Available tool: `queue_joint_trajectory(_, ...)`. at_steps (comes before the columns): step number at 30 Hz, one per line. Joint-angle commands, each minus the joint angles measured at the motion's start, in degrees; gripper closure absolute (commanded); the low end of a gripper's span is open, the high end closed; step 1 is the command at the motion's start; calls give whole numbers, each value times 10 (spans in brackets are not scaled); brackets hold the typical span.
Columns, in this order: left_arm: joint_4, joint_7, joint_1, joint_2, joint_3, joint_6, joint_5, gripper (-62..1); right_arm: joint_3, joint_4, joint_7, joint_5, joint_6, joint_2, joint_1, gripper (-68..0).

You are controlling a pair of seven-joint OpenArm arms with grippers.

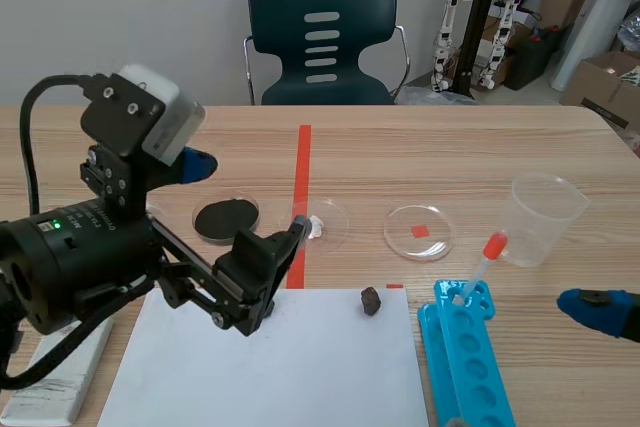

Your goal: Return to the home posture

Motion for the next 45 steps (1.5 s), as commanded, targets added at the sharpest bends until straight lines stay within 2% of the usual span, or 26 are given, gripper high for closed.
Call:
queue_joint_trajectory(1,-7,-39,11,1,-2,-12,-3,-623,2,5,9,6,0,0,-1,-638)
queue_joint_trajectory(4,-29,-96,19,1,-5,-28,-4,-623,2,5,9,6,0,0,-1,-638)
queue_joint_trajectory(6,-40,-101,22,1,-13,-38,-4,-623,2,5,9,6,0,0,-1,-638)
queue_joint_trajectory(12,-52,-147,68,1,-98,-122,-4,-623,2,5,9,6,0,0,-1,-638)
queue_joint_trajectory(15,-52,-169,94,1,-139,-150,-3,-623,2,5,9,6,0,0,-1,-638)
queue_joint_trajectory(17,-52,-177,112,-2,-160,-157,-2,-623,2,5,9,6,0,0,-1,-638)
queue_joint_trajectory(27,-33,-256,233,-27,-247,-161,1,-623,2,5,9,6,0,0,-1,-638)
queue_joint_trajectory(33,31,-296,325,-30,-288,-160,29,-623,2,5,9,6,0,0,-1,-638)
queue_joint_trajectory(39,115,-298,417,-30,-313,-160,30,-623,2,5,9,6,0,0,-1,-638)
queue_joint_trajectory(45,165,-310,487,-6,-348,-156,32,-623,2,5,9,6,0,0,-1,-638)
